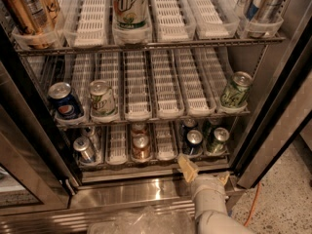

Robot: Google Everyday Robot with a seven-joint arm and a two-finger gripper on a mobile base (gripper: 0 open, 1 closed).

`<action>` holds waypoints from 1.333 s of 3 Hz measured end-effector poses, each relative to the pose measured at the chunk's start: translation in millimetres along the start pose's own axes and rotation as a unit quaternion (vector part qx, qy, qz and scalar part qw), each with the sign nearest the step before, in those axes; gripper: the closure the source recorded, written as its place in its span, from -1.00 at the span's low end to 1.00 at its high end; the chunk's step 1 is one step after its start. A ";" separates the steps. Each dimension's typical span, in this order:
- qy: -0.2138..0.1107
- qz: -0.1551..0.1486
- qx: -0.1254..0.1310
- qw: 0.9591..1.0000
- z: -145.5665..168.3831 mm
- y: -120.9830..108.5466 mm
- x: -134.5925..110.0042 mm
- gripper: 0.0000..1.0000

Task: Pick green can from bottom shelf of fridge

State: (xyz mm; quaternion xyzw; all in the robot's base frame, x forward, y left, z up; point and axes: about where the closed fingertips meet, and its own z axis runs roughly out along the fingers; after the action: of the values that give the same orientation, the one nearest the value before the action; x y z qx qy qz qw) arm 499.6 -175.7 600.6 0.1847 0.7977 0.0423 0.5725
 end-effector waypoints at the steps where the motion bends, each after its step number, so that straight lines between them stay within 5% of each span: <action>1: 0.000 0.000 0.000 1.000 0.3 0.0 0.2 -1.00; 3: -0.023 0.003 0.060 0.998 8.4 -19.2 0.4 -1.00; 4: -0.023 0.003 0.060 0.998 8.4 -19.2 0.3 -1.00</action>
Offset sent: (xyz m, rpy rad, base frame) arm 0.0284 -0.0239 -0.0587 -0.0794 -0.0278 -0.3788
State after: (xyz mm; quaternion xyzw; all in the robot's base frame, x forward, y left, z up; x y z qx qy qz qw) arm 502.6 -194.7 592.1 0.2225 0.7846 -0.0083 0.5786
